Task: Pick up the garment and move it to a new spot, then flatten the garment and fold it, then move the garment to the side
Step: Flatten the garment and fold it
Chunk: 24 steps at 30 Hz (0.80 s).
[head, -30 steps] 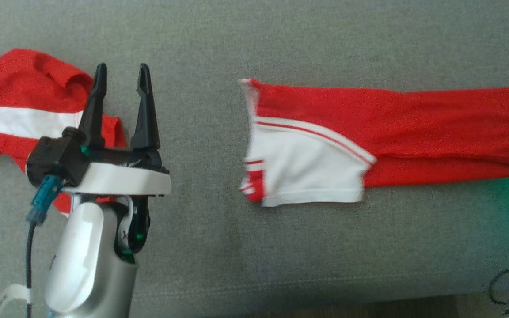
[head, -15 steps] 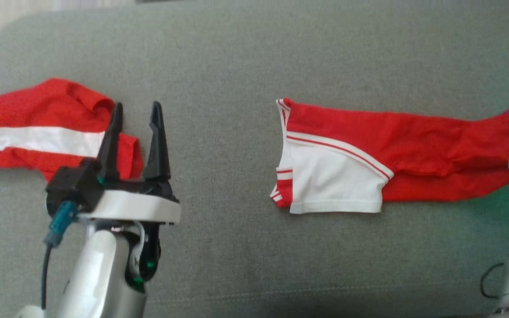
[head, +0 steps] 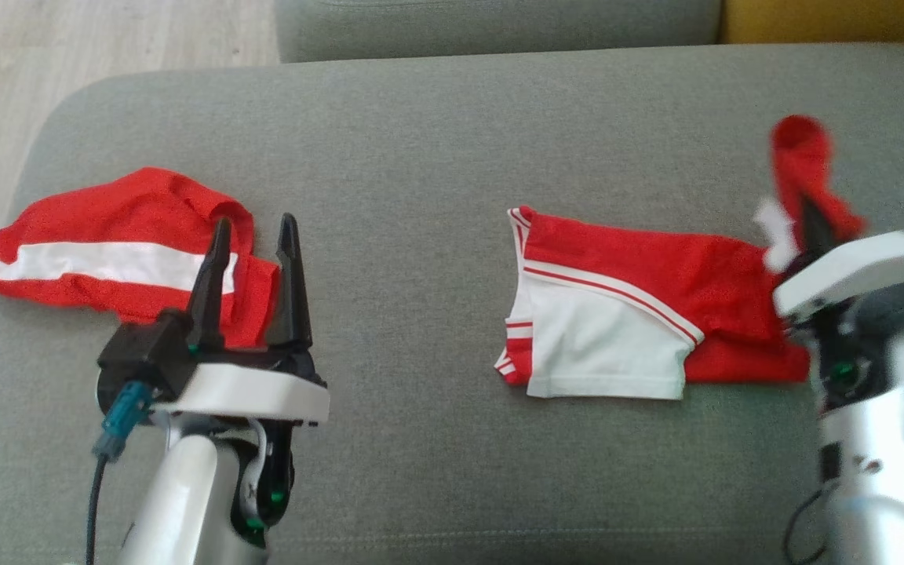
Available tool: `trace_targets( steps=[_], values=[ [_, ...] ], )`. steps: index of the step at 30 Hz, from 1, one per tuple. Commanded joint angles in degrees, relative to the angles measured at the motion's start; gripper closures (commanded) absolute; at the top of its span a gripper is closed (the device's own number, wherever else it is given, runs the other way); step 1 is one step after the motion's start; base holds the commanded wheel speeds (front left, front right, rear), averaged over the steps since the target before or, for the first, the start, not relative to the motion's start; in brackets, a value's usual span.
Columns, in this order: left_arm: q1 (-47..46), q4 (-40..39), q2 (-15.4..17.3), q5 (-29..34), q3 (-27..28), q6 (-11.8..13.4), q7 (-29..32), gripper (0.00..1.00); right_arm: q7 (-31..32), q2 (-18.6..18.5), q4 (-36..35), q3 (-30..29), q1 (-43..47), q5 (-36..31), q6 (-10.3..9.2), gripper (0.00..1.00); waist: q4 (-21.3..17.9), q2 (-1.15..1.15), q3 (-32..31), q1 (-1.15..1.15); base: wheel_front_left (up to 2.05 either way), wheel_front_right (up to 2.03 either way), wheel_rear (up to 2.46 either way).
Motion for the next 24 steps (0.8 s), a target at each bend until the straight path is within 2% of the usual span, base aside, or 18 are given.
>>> trace_targets(
  steps=[1, 10, 19, 24],
  values=[
    [-1.0, -1.7, 0.4, -0.2, 1.5, 0.2, -0.3, 0.00, -0.7, -0.3, -2.1, 2.5, -1.1, 1.1, -0.04, 1.00, 0.4, 0.00, -0.3, 0.00, 0.00, 0.00, 0.00],
    [-0.6, -1.6, 0.4, -0.9, 0.1, 0.5, -0.3, 0.00, -11.1, -0.3, 6.3, 20.3, 1.2, 16.9, -0.04, 1.00, 3.3, 0.00, -0.2, 0.00, 0.00, 0.00, 0.00],
    [-0.7, -1.1, 0.4, -1.2, -1.1, 0.6, -0.3, 0.00, -23.4, -0.3, 18.8, 36.1, -4.2, 30.0, -0.04, 1.00, 6.3, 0.00, 0.5, 0.00, 0.00, 0.00, 0.00],
    [-0.5, -0.8, 0.4, -1.2, -1.1, 0.7, -0.3, 0.00, -26.3, -0.3, 26.1, 43.4, -7.7, 34.9, -0.04, 1.00, 7.1, 0.00, 0.8, 0.00, 0.00, 0.00, 0.00]
  ],
)
